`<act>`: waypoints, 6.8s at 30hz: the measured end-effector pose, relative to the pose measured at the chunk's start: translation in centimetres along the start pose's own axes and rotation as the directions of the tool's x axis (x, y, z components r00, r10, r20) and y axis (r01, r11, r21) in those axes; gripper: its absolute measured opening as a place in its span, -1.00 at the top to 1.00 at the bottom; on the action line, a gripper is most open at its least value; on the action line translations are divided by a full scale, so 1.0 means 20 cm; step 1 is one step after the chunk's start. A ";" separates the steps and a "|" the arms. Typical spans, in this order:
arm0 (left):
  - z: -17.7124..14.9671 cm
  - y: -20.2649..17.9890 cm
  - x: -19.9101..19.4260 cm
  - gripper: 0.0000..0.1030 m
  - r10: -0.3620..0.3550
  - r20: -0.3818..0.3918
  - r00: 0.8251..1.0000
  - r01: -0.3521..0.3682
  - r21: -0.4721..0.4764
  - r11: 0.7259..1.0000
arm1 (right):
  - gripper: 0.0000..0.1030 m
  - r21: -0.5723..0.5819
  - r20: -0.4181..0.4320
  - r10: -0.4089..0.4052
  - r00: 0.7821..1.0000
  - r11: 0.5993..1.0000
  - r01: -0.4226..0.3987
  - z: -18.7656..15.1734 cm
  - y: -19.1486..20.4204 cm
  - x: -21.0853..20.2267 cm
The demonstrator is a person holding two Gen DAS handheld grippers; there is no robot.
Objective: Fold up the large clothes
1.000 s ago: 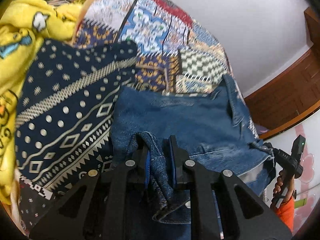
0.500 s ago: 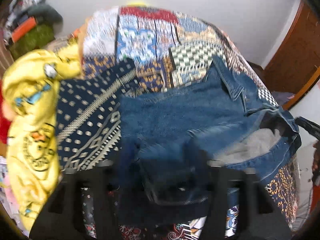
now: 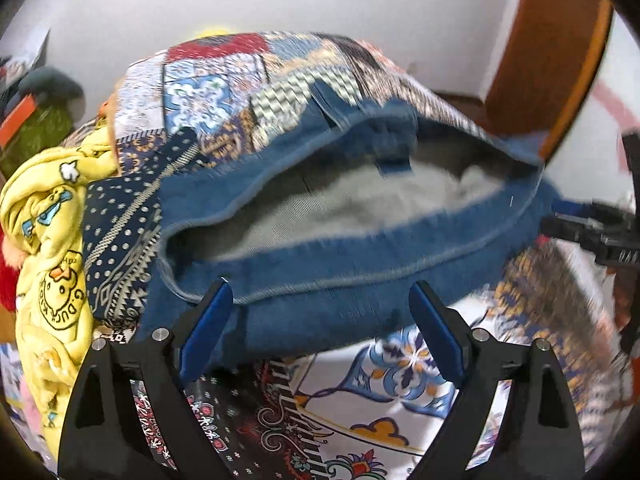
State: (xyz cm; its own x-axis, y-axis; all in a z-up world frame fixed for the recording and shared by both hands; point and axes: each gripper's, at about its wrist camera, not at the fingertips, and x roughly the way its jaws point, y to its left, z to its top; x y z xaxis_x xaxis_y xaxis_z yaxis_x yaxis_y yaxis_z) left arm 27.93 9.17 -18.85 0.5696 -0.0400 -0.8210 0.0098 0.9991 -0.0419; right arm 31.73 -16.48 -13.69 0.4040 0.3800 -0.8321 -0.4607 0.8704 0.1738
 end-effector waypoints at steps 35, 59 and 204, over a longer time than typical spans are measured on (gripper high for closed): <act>0.57 0.49 0.09 -0.75 0.139 0.121 0.983 -0.122 -0.137 0.983 | -0.60 0.127 0.193 -0.077 0.978 0.990 0.053 0.52 -0.04 0.12; 0.07 0.21 0.35 -0.84 -0.008 -0.021 1.000 0.007 -0.043 0.999 | -0.60 -0.017 0.020 -0.190 0.981 0.981 0.191 0.14 -0.04 0.38; -0.01 -0.21 0.02 -0.88 -0.037 0.064 0.997 0.035 0.039 0.999 | -0.72 0.079 -0.059 -0.140 0.988 0.986 0.145 -0.13 -0.15 0.03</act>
State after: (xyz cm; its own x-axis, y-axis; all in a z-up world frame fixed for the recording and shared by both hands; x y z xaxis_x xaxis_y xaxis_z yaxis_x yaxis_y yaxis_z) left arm 28.05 4.95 -19.10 0.6206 -0.0763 -0.7804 0.0619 0.9969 -0.0482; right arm 31.33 -19.74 -16.17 0.4172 0.2350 -0.8779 -0.3337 0.9381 0.0925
